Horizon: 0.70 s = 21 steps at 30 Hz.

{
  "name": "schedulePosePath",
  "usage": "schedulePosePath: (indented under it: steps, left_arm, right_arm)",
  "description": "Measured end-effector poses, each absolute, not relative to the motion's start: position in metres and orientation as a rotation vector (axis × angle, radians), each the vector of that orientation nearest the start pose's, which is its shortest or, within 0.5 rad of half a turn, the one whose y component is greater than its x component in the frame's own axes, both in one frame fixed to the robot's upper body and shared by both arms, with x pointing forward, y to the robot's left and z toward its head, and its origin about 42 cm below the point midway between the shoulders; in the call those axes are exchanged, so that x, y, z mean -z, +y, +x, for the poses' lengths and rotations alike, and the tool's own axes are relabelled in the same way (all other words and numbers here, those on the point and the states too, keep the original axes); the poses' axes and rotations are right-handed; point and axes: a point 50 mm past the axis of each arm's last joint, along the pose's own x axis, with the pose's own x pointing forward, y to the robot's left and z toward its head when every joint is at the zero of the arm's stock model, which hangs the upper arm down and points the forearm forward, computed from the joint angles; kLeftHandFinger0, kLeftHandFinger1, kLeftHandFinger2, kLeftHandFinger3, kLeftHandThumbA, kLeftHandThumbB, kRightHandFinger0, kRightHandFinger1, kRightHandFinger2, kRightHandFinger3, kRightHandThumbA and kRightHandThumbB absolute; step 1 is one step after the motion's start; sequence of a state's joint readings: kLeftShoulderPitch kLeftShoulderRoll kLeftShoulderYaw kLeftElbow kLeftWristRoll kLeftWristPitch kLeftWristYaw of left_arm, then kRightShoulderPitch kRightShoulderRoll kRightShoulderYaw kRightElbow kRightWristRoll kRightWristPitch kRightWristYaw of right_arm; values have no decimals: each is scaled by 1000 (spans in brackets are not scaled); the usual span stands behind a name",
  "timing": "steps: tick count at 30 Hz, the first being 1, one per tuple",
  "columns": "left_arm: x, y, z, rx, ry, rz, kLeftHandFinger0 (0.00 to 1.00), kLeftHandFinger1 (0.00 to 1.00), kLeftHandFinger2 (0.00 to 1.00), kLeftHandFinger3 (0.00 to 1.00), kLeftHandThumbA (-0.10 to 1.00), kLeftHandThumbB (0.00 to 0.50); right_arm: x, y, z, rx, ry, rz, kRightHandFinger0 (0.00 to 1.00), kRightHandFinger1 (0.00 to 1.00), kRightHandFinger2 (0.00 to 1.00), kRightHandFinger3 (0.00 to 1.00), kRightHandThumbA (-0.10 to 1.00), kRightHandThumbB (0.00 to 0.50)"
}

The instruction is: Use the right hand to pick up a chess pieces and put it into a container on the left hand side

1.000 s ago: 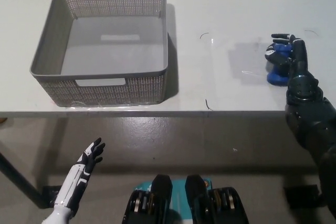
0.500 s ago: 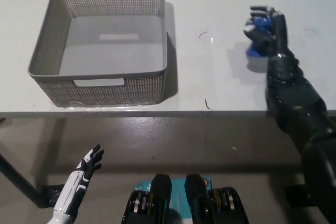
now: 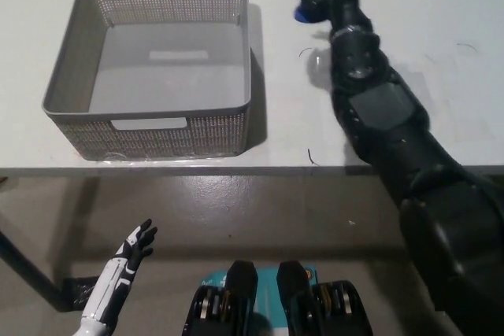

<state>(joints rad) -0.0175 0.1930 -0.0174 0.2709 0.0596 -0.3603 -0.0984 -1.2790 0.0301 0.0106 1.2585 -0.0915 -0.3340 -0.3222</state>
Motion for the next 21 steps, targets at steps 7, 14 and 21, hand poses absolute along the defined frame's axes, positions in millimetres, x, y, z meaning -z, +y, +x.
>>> schedulePosePath:
  steps: [7,14,21]
  left_arm:
    - [-59,267,286,163,-105,271,1000,1000,1000,1000,1000,234]
    - [-59,265,286,171,-103,274,1000,1000,1000,1000,1000,260]
    - [-59,266,287,173,-98,276,1000,1000,1000,1000,1000,263]
  right_arm:
    - [-378,-12,562,-113,-429,-155,0,271,709,705,-100,142]
    - [-356,37,542,-205,-370,-174,0,294,755,738,-100,133]
    - [-340,59,531,-260,-334,-224,0,357,822,818,-100,154]
